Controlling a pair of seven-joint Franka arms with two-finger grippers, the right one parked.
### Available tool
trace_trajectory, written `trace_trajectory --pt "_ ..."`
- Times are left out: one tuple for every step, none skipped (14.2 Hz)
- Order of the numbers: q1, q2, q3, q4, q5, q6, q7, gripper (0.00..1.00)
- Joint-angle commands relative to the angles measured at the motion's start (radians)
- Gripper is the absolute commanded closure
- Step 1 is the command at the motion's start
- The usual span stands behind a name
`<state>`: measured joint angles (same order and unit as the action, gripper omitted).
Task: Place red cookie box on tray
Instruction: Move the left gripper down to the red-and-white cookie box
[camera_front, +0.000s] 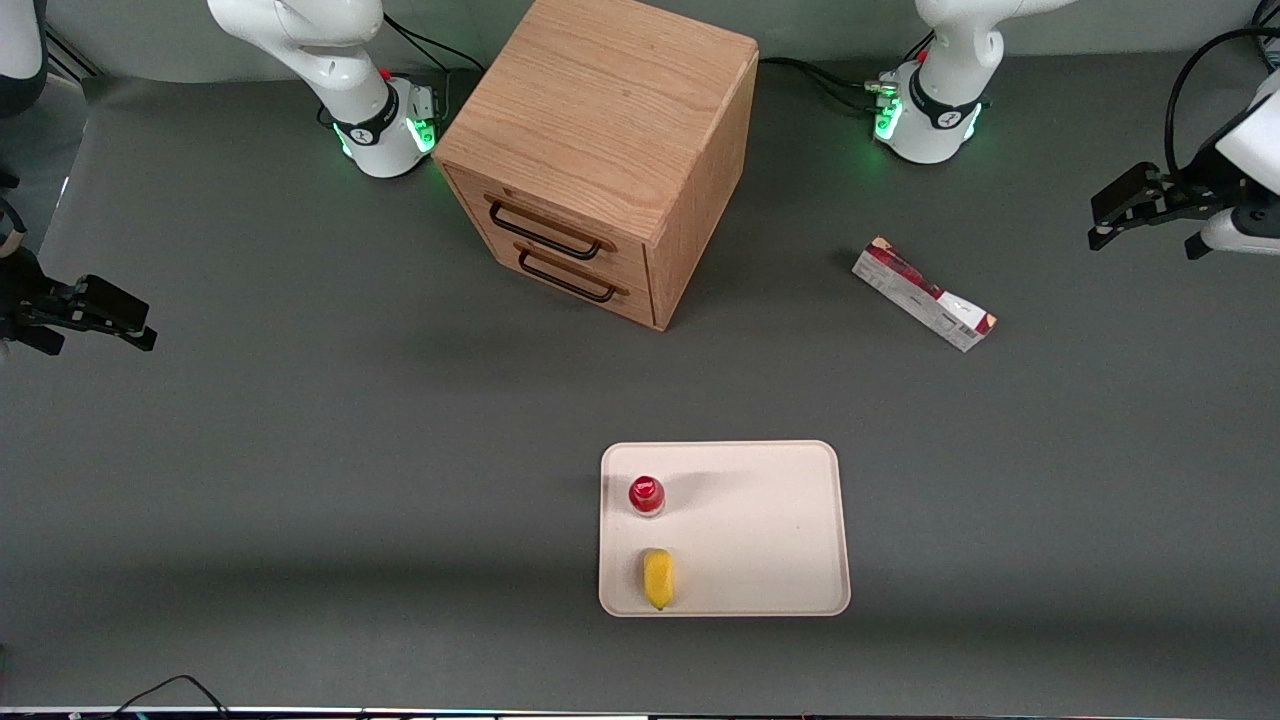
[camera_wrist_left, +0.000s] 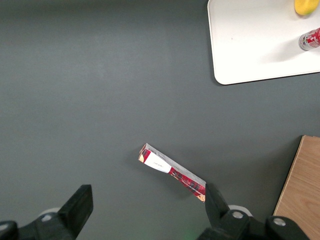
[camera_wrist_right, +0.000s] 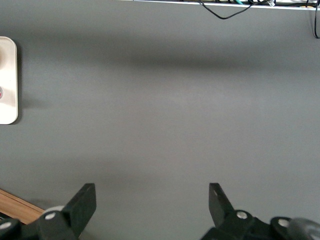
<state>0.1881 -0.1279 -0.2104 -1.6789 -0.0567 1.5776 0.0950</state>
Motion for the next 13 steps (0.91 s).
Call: trace_trajectory --pt "0.005 0.014 0.0 0.018 -0.009 -0.024 0.019 0.0" --pt "0.004 0.019 0.0 0.015 -0.008 -0.016 0.011 0.0" --pt "-0.001 0.028 0.0 0.001 0.0 0.001 -0.006 0.0" --pt "-0.005 0.052 0.0 -0.011 0.003 0.022 -0.023 0.0" --pt "-0.007 0.072 -0.001 -0.042 0.003 0.041 -0.056 0.0" --pt "-0.012 0.079 -0.001 -0.092 0.003 0.07 -0.107 0.0" --pt "-0.013 0.079 -0.003 -0.163 0.001 0.132 -0.209 0.0" --pt "-0.018 0.079 -0.004 -0.23 -0.002 0.198 -0.319 0.0" --pt "-0.028 0.079 -0.004 -0.293 -0.002 0.255 -0.409 0.0" --pt "-0.032 0.079 -0.006 -0.353 -0.006 0.304 -0.481 0.0" --pt "-0.035 0.074 -0.007 -0.419 -0.006 0.356 -0.565 0.0" --pt "-0.036 0.074 -0.01 -0.471 -0.006 0.395 -0.634 0.0" --pt "-0.05 0.073 -0.015 -0.534 -0.005 0.439 -0.691 0.0"
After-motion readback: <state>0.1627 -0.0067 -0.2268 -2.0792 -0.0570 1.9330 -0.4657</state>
